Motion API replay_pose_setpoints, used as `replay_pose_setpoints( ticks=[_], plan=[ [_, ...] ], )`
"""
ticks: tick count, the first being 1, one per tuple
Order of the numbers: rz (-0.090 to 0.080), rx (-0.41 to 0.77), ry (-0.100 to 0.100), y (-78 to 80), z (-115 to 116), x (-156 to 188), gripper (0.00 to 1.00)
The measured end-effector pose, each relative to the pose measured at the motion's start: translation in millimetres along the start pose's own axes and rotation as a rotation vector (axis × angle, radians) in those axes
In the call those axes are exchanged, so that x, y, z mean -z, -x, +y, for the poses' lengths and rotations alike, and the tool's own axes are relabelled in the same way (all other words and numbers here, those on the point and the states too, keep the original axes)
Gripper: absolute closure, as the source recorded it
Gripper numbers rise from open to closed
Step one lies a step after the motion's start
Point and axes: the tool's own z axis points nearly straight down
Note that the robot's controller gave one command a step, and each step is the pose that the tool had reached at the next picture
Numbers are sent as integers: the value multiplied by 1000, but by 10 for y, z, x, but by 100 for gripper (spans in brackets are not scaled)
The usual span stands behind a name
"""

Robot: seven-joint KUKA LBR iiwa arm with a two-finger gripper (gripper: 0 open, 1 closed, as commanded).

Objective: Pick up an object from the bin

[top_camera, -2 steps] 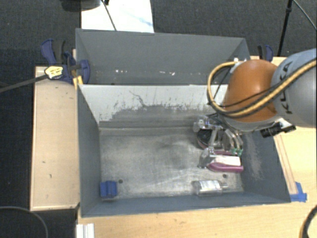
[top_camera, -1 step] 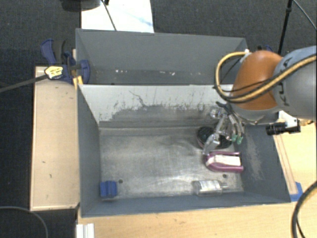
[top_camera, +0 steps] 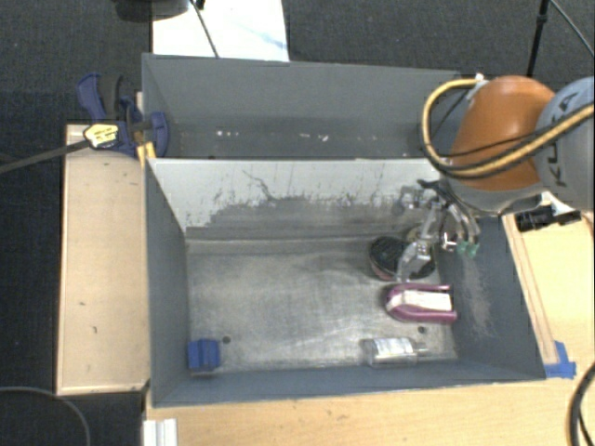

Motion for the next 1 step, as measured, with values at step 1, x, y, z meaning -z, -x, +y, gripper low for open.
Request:
replay_pose_setpoints(
  ticks=[1],
  plan=[
    [-6, -68, 5, -151, -185, -657, 0]
  ],
)
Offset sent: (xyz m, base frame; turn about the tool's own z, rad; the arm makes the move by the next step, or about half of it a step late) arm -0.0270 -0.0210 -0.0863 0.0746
